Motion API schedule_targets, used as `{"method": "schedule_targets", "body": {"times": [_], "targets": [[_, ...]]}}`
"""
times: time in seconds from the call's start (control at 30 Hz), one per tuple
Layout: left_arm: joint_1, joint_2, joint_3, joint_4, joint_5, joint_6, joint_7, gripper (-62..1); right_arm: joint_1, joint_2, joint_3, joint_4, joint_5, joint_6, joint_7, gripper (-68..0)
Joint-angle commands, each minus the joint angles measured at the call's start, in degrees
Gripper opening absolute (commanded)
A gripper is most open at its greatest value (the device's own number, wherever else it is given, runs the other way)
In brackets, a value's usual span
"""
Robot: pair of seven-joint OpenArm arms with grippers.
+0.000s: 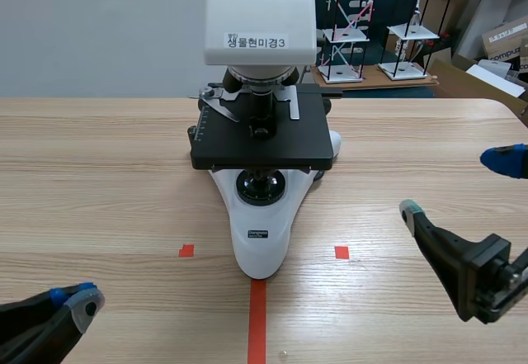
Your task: Point at the diaphragm
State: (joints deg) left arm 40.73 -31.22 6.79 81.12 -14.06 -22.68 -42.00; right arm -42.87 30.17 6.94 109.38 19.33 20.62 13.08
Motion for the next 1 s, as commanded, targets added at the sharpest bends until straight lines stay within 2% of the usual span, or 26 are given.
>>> {"method": "schedule_targets", "body": {"times": [0.0, 0.1, 0.17, 0.37, 0.57, 0.73, 0.97], "targets": [[-2.8, 1.3, 1.1, -1.3, 0.9, -0.2, -1.2, -56.8, 0.0, 0.6, 0.1, 0.9, 0.6, 0.0, 0.8, -4.1], [-7.6, 3.4, 4.0, -6.4, 6.2, -0.2, -1.1, -56.8, 0.0, 0.6, 0.1, 0.9, 0.6, 0.0, 0.8, -4.1], [-10.2, 4.7, 5.7, -8.9, 8.4, -0.1, -1.1, -56.8, 0.0, 0.6, 0.1, 0.9, 0.6, 0.0, 0.8, -4.1], [-16.5, 8.2, 8.1, -17.6, 8.8, 0.0, -2.9, -56.6, 0.0, 0.6, 0.1, 0.9, 0.6, 0.0, 0.8, -4.1], [-23.3, 11.1, 8.1, -30.4, 8.8, 0.0, -9.3, -56.6, 0.0, 0.6, 0.1, 0.9, 0.6, 0.0, 0.8, -4.1], [-28.1, 12.0, 9.5, -38.5, 10.3, -0.9, -19.1, -56.6, 0.0, 0.6, 0.1, 0.9, 0.6, 0.0, 0.8, -4.1], [-32.5, 13.9, 13.0, -41.8, 13.0, -0.5, -29.6, -56.6, 0.0, 0.6, 0.1, 0.9, 0.6, 0.0, 0.8, -4.1]]}}
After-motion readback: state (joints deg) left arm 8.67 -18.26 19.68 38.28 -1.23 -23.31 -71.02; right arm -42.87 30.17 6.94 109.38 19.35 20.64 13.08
